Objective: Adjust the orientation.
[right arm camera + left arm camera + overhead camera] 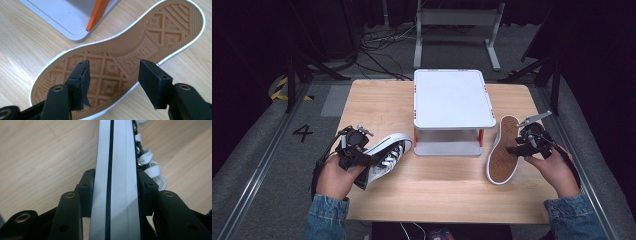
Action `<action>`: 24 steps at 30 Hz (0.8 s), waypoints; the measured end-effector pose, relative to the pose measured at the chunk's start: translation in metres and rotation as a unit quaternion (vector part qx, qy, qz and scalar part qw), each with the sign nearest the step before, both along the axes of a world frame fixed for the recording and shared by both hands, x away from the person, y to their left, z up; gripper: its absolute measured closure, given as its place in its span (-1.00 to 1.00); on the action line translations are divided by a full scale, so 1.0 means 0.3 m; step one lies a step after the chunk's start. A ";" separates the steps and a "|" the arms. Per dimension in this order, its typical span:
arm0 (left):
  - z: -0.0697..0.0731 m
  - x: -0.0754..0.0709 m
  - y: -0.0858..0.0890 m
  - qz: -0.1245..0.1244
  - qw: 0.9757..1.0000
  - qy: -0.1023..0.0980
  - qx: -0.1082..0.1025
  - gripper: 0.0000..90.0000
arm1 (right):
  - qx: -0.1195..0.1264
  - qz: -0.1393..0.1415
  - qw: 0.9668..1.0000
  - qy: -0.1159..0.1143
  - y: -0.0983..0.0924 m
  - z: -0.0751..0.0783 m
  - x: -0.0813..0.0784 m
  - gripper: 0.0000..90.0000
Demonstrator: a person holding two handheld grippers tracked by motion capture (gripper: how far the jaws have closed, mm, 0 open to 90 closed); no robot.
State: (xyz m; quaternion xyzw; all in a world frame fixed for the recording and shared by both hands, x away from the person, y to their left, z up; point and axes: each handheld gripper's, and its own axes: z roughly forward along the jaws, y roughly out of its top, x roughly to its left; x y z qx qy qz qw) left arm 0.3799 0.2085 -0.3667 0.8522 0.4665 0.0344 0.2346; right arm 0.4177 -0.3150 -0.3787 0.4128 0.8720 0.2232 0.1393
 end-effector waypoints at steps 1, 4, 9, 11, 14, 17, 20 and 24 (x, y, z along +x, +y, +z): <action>-0.007 0.013 0.022 0.016 0.999 0.026 -0.026 0.28 | -0.001 -0.002 1.000 0.002 -0.003 0.001 -0.003 -0.05; -0.036 0.030 0.047 0.031 0.996 0.079 -0.028 0.26 | 0.000 -0.007 1.000 0.002 -0.015 -0.002 -0.010 -0.05; -0.083 0.048 0.051 0.033 0.994 0.104 0.022 0.10 | -0.002 -0.008 1.000 0.005 -0.021 -0.005 -0.020 -0.06; -0.095 0.058 0.051 0.031 0.993 0.100 0.050 0.06 | -0.004 -0.010 1.000 0.005 -0.021 -0.007 -0.021 -0.07; -0.108 0.067 0.064 0.039 0.993 0.097 0.061 -0.04 | -0.003 -0.010 1.000 0.007 -0.021 -0.010 -0.019 -0.07; -0.108 0.070 0.080 0.049 0.994 0.078 0.064 -0.13 | -0.005 -0.008 1.000 0.007 -0.016 -0.013 -0.018 -0.07; -0.088 0.066 0.092 0.064 0.995 0.050 0.062 -0.21 | -0.006 -0.006 1.000 0.009 -0.015 -0.016 -0.017 -0.08; -0.054 0.053 0.117 0.073 0.996 0.018 0.053 -0.20 | -0.005 -0.006 1.000 0.010 -0.013 -0.017 -0.018 -0.08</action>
